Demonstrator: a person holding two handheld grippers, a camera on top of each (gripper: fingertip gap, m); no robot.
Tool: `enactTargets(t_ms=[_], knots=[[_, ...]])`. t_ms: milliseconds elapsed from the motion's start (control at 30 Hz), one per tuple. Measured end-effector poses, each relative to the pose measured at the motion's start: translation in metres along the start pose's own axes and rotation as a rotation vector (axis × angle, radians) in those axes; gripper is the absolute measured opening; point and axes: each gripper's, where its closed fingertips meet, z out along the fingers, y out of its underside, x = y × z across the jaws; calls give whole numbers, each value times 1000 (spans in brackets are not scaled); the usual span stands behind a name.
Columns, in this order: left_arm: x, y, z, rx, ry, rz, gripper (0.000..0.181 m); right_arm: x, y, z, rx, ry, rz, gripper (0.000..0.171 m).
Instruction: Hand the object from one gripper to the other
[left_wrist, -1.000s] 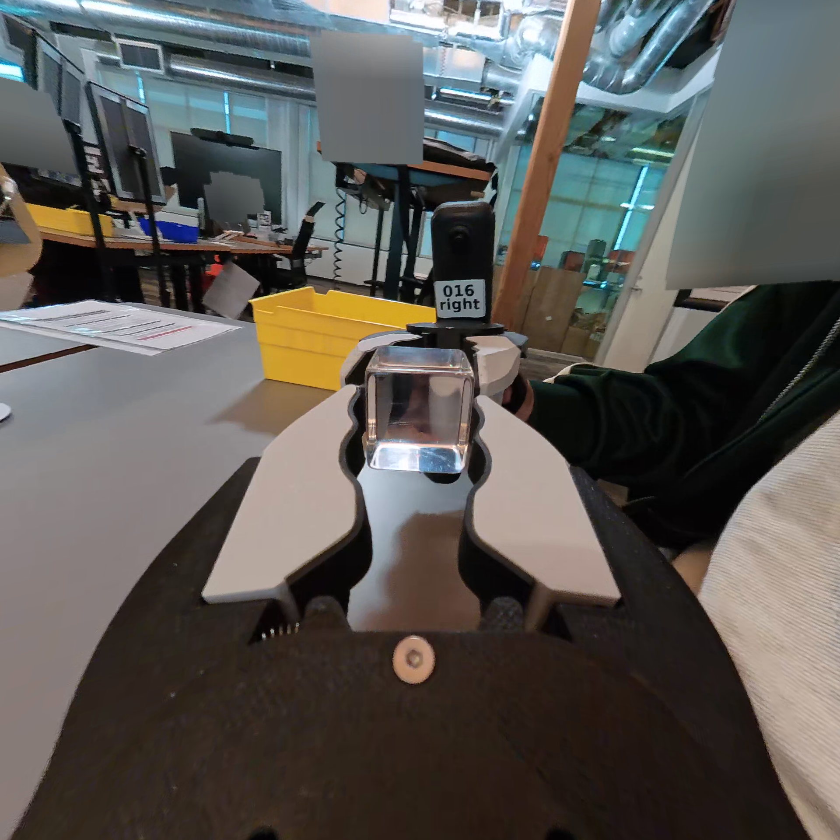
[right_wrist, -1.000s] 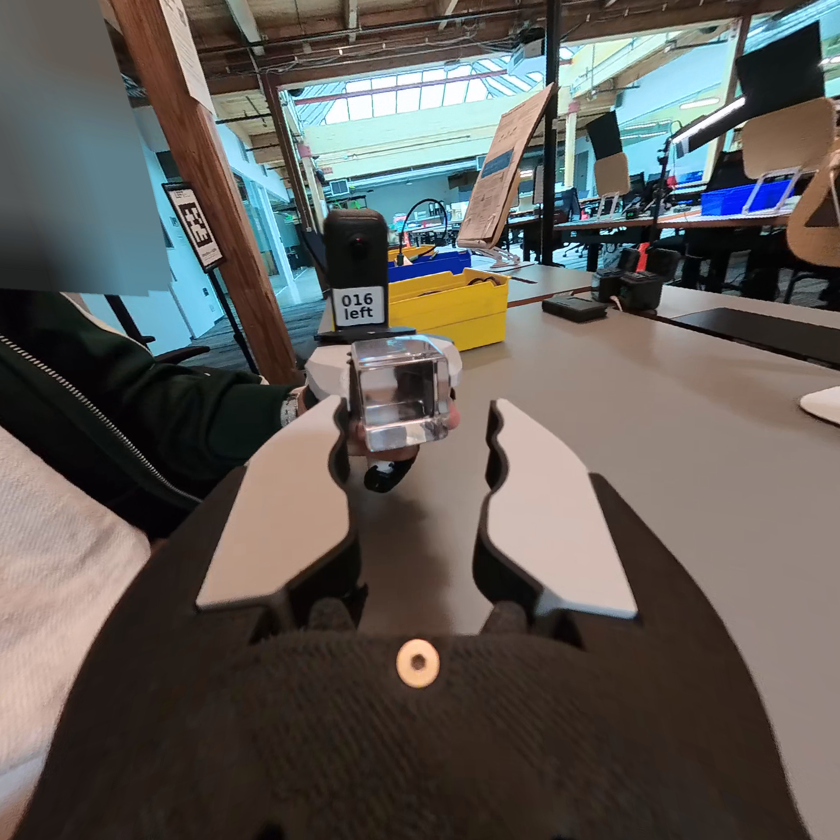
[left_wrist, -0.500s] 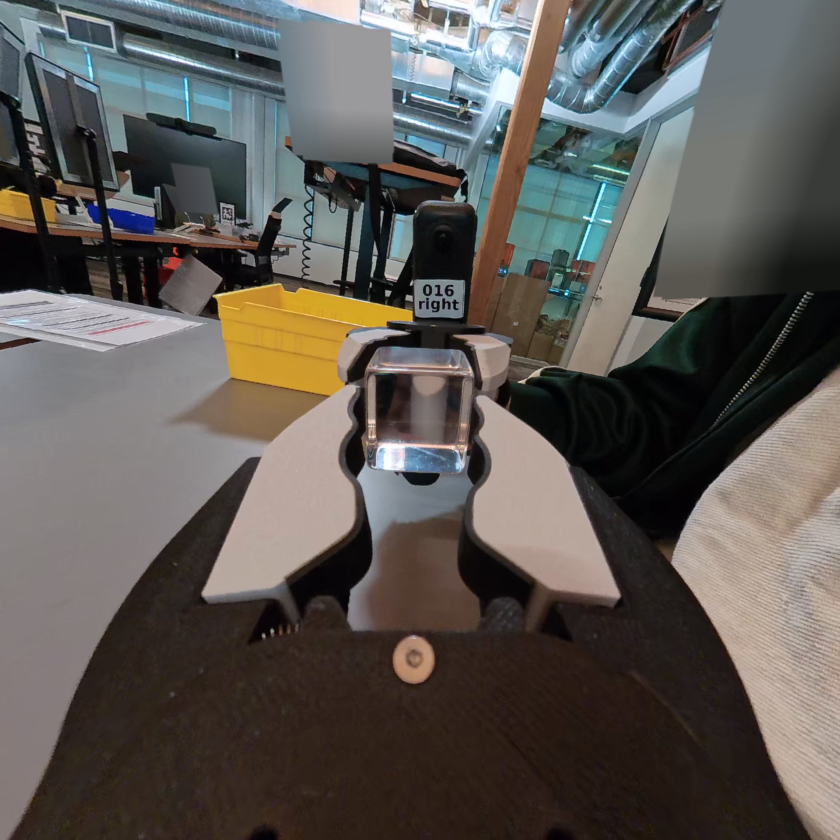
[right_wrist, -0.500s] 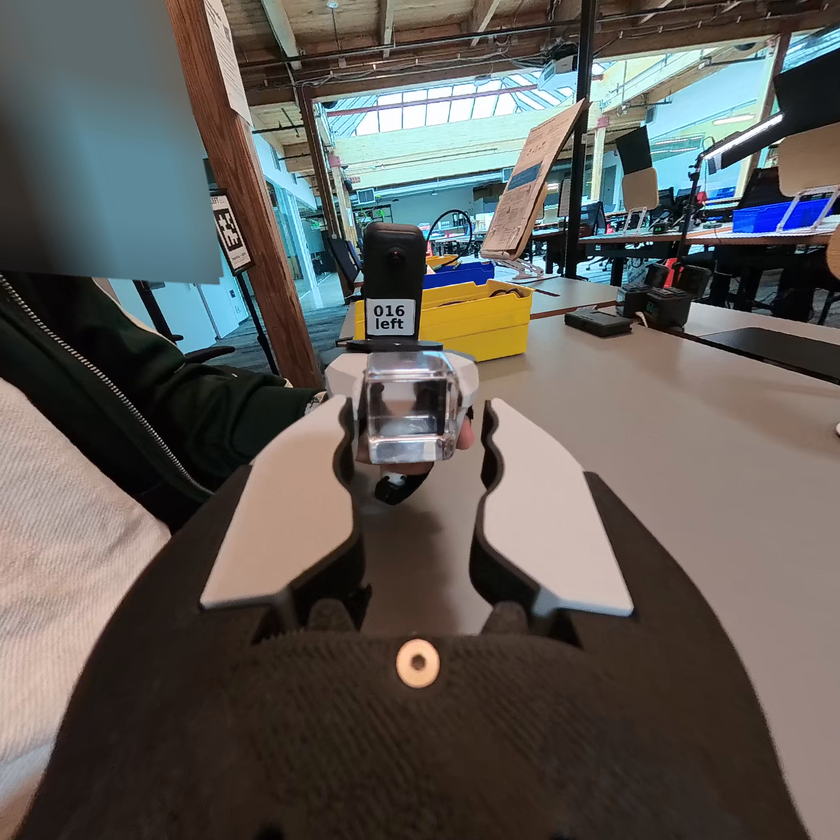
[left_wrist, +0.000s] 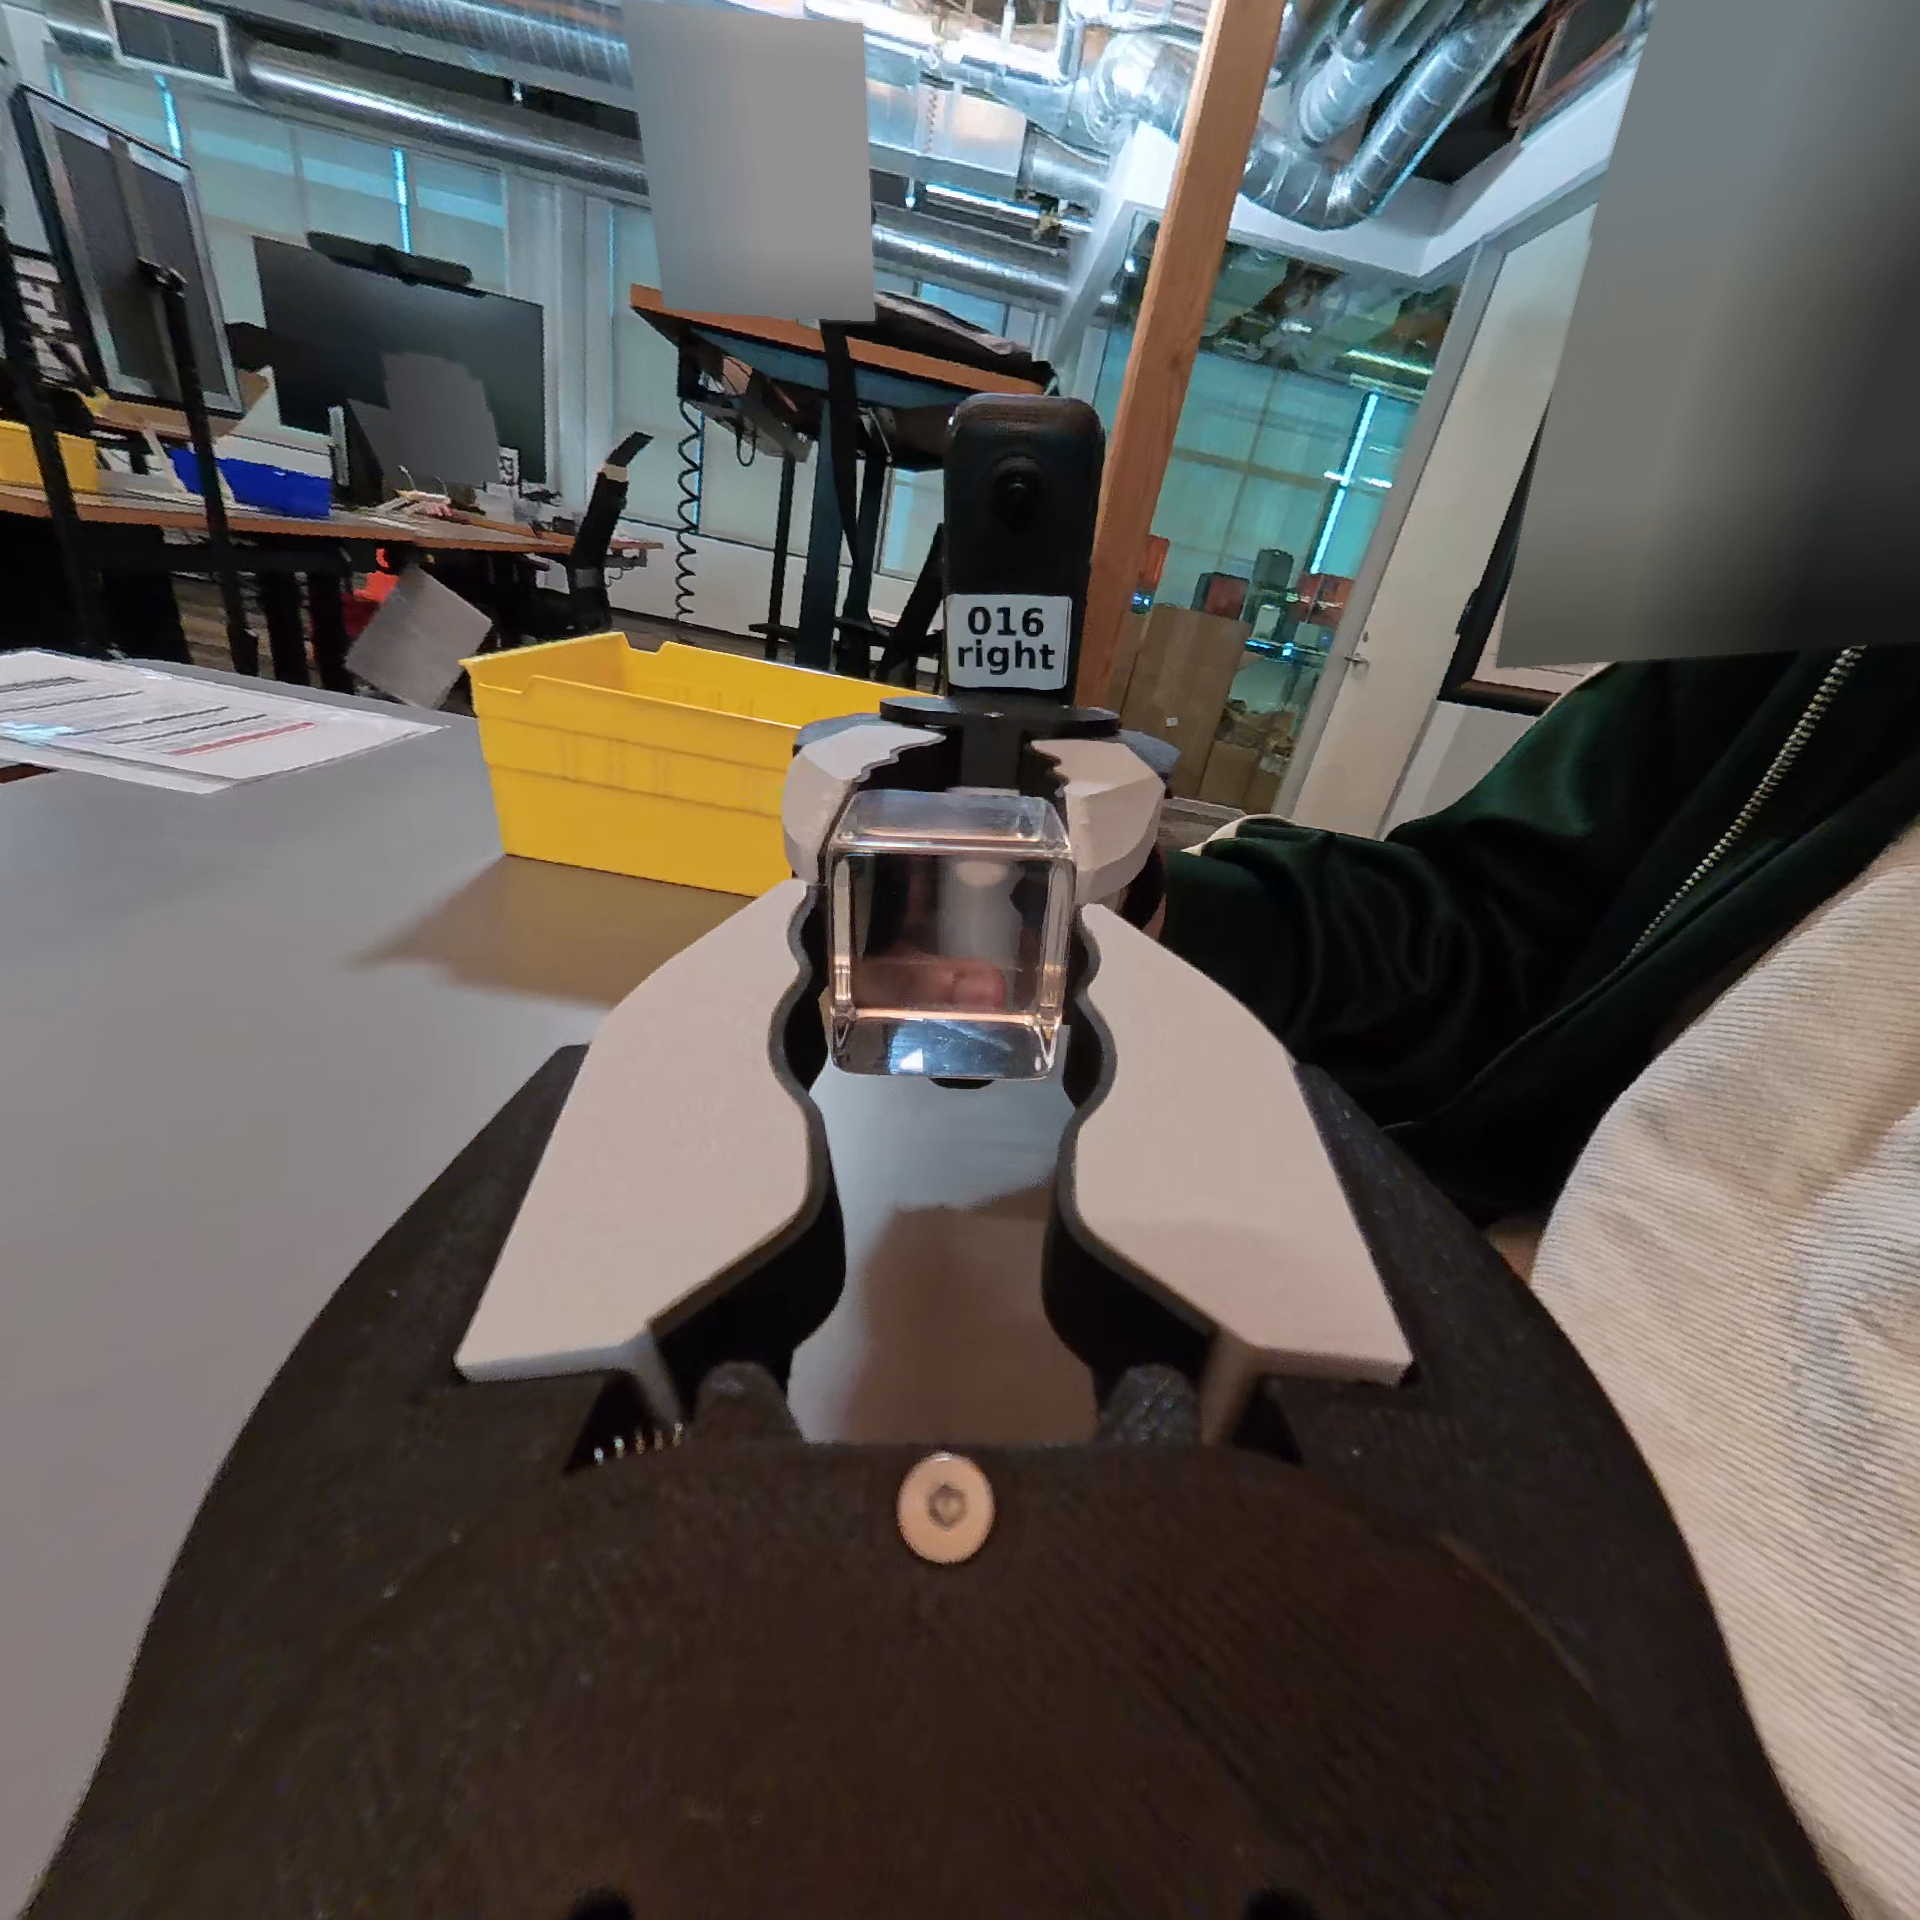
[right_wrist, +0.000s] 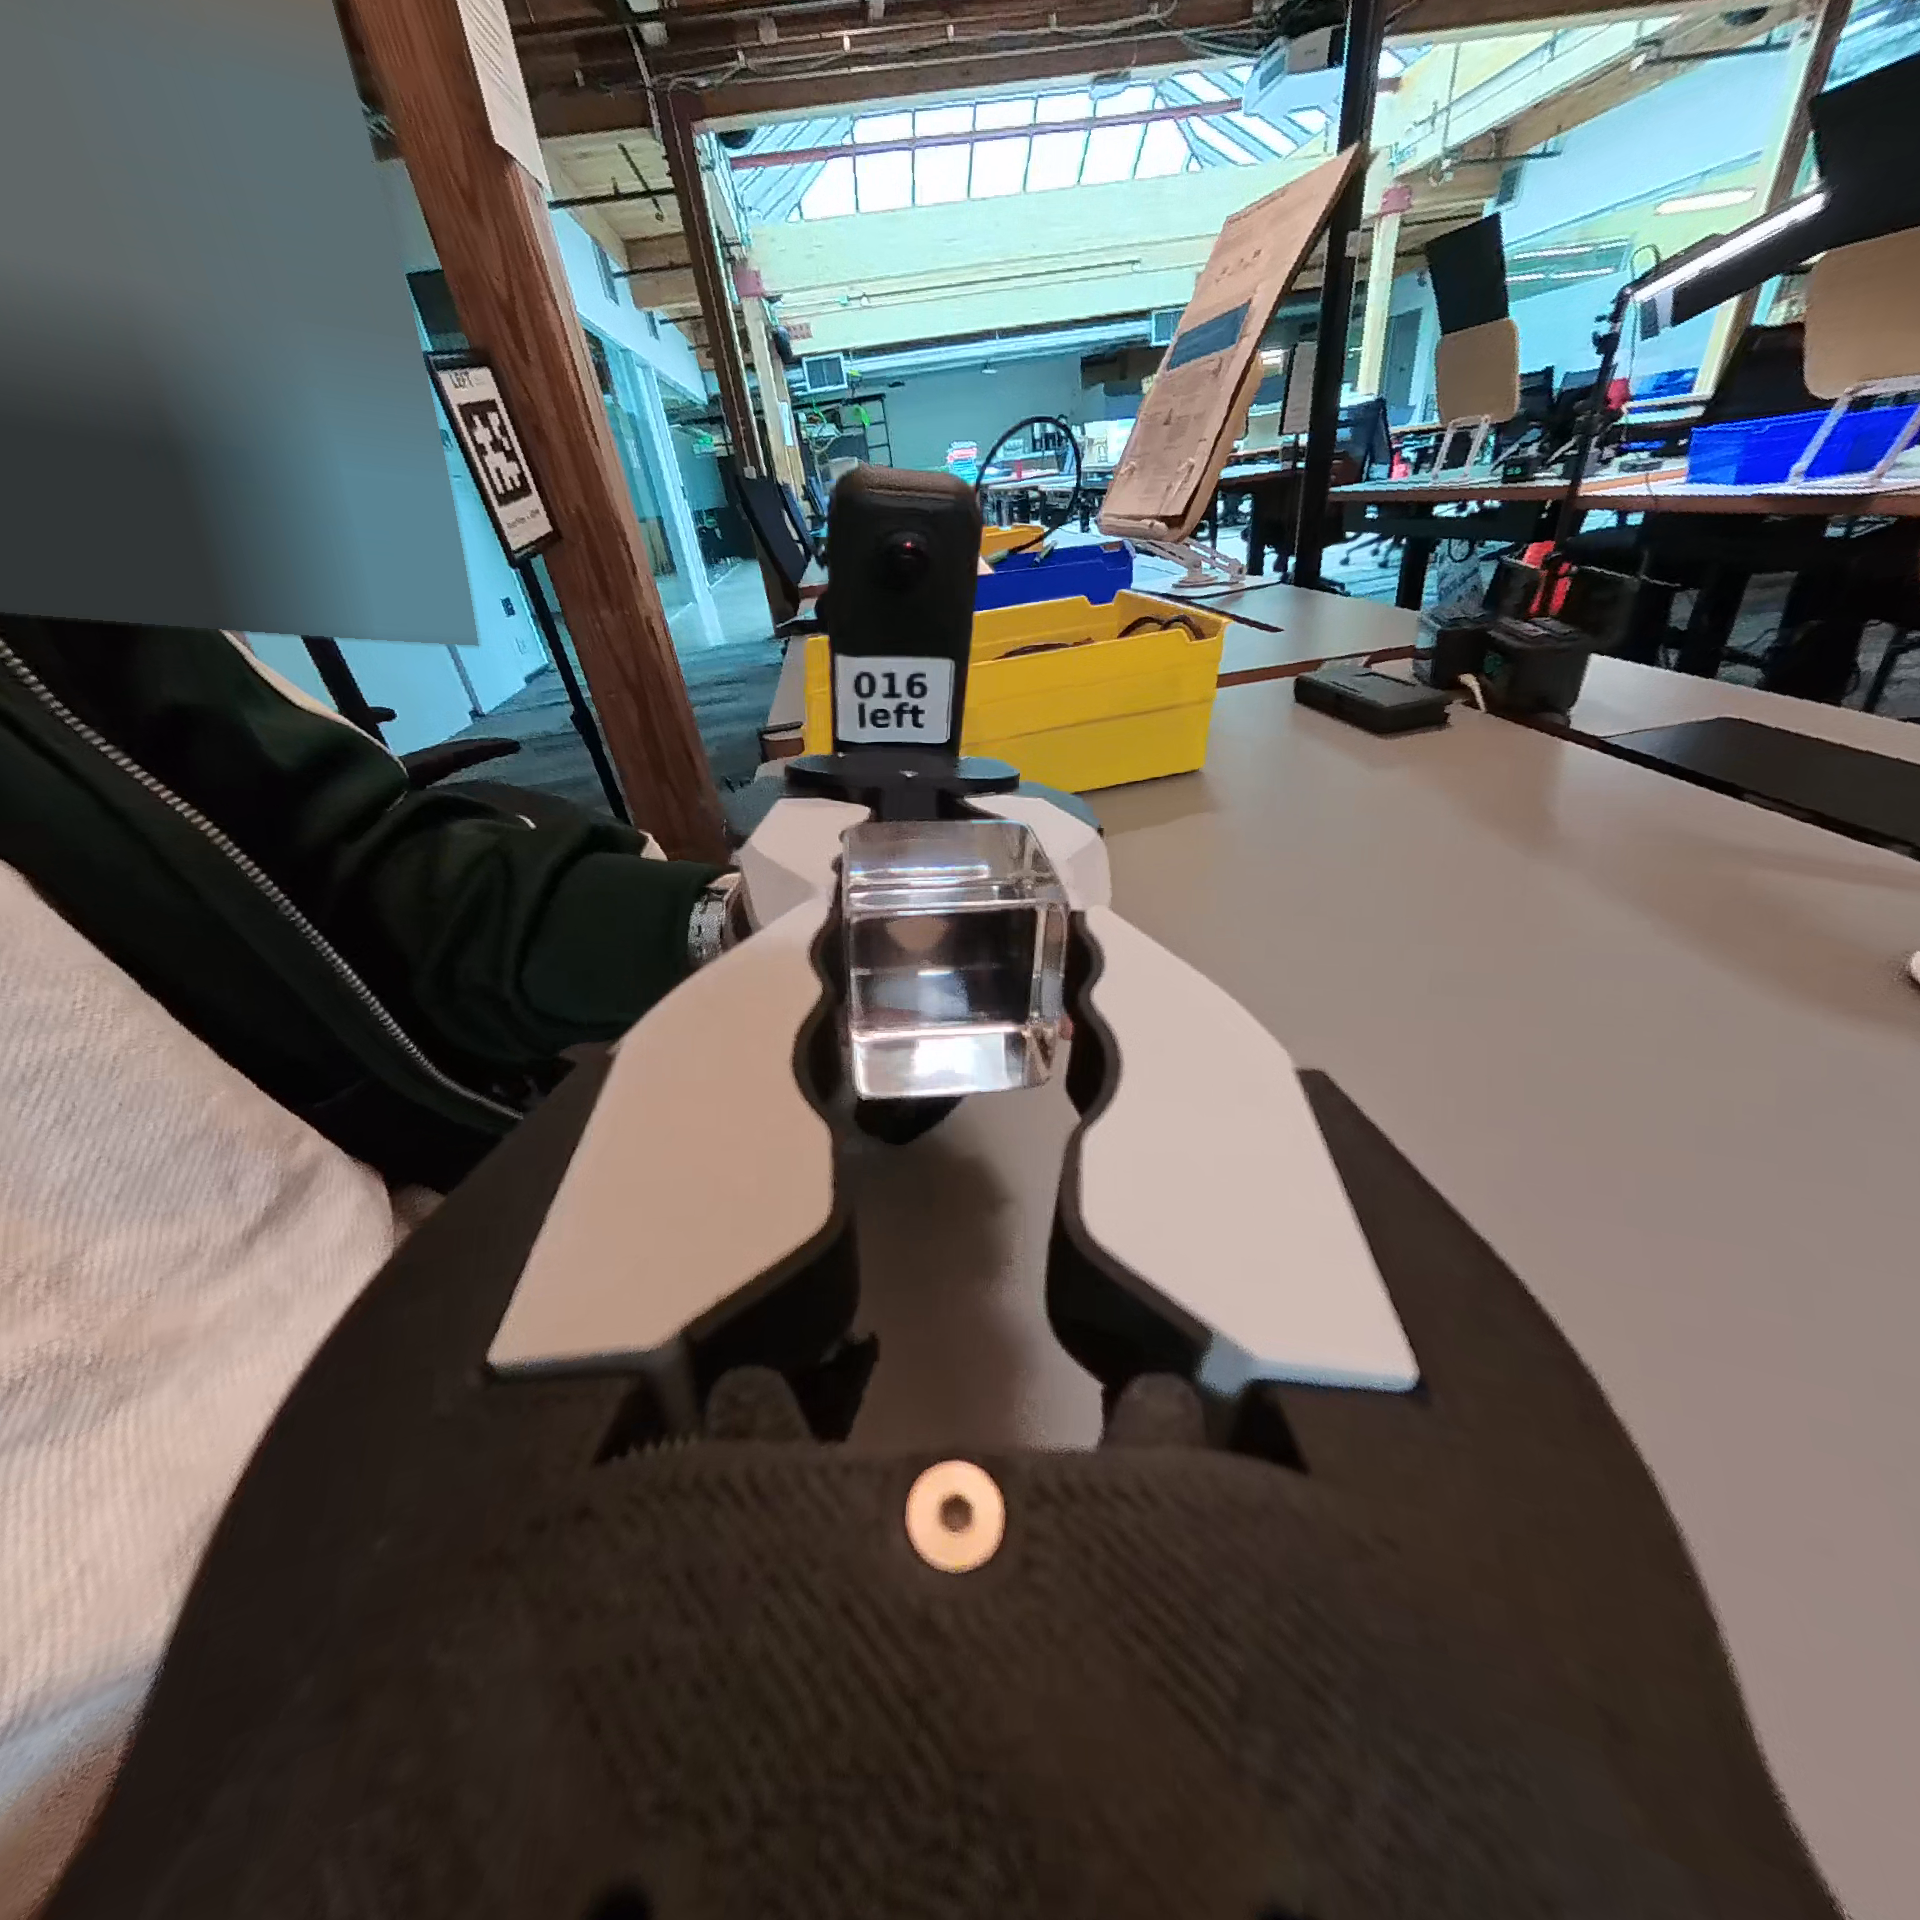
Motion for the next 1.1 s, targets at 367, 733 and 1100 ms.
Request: enactTargets(t_ms=[367, 733, 1100], knots=[[-11, -5, -4, 27, -40, -84, 56, 8, -14, -9, 50, 72, -32, 41], [-19, -5, -6, 31, -64, -136, 56, 39, -115, -94, 121, 435, -157, 41], [-20, -5, -9, 49, -72, -189, 51, 161, -52, -348, -40, 1246, 66, 41]])
